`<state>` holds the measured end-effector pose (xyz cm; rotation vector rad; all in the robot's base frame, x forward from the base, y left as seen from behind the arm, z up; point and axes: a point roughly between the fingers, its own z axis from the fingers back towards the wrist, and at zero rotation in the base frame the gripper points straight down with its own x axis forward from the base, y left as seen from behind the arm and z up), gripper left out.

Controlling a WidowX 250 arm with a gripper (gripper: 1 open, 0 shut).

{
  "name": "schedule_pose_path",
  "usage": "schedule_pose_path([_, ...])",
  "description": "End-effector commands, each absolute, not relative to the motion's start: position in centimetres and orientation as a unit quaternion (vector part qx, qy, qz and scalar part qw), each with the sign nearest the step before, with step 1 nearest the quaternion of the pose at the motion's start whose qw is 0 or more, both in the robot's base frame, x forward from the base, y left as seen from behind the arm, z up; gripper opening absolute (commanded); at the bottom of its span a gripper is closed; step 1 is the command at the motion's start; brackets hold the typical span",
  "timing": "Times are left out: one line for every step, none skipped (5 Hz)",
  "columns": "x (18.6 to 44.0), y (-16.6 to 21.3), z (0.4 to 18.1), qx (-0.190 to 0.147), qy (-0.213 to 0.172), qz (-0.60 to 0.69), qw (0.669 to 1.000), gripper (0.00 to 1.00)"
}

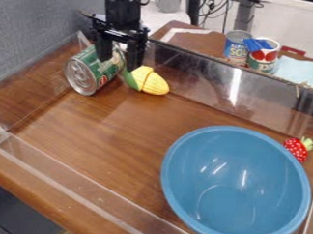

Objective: Put the strawberry into the blue bowl

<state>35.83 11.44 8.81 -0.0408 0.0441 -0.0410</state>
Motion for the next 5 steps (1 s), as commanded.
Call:
schedule_pose_path([37.1, 12.2, 10.9, -0.008, -0.011, 0.005, 1.000, 1.00])
schedule_pose_path([37.7, 12.3, 10.8, -0.008, -0.012, 0.022, 1.000, 1.00])
schedule_pose_path([37.9, 13.7, 11.4, -0.009, -0.013, 0.052, 0.999, 1.00])
schedule_pose_path([37.7, 15.4, 12.5, -0.013, -0.019, 0.081, 0.996, 1.00])
schedule_pose_path([36.9, 15.2, 14.3, -0.017, -0.027, 0.073, 0.997, 1.00])
